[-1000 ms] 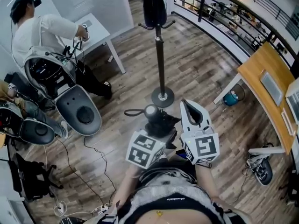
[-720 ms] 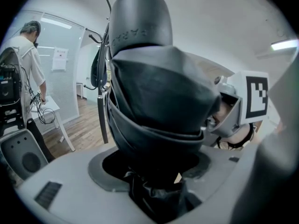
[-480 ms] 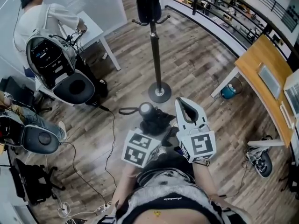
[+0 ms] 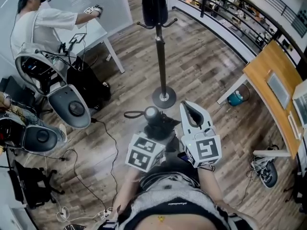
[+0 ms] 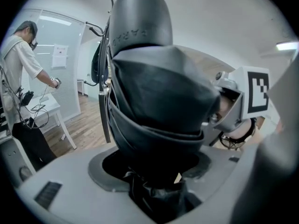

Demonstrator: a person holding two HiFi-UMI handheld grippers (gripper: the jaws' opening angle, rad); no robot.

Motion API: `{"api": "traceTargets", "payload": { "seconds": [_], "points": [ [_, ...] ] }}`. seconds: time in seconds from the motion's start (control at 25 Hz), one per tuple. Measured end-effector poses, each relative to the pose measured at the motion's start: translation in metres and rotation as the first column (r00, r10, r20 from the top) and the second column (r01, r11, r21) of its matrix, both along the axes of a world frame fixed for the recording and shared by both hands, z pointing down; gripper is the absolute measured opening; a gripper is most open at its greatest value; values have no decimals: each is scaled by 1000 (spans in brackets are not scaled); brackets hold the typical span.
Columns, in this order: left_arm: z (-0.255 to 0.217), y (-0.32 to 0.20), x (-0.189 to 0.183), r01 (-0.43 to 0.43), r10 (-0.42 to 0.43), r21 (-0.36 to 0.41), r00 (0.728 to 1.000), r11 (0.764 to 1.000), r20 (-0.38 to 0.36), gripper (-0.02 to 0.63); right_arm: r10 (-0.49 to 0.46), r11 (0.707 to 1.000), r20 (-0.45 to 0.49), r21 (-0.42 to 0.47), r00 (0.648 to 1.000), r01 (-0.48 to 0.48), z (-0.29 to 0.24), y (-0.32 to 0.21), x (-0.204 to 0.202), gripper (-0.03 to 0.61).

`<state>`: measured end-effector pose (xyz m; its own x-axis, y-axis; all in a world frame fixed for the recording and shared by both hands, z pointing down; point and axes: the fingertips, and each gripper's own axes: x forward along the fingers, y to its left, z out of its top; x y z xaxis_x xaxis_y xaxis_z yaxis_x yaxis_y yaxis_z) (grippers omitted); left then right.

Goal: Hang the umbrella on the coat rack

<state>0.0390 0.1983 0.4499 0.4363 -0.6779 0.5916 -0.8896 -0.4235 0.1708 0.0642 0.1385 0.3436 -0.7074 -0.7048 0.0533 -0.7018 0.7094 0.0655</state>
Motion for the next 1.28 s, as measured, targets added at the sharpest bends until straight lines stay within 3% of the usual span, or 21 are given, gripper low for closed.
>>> {"api": "traceTargets", "payload": {
  "seconds": [1.08, 1.28],
  "points": [
    [5, -147, -21, -30, 30, -22, 999, 999, 31, 267, -8, 1000, 33, -27, 999, 9, -3, -147, -31, 5],
    [5, -160, -23, -27, 29, -55, 999, 998, 27, 267, -20, 1000, 25, -20, 999, 21, -7, -165, -36, 5]
  ]
}}
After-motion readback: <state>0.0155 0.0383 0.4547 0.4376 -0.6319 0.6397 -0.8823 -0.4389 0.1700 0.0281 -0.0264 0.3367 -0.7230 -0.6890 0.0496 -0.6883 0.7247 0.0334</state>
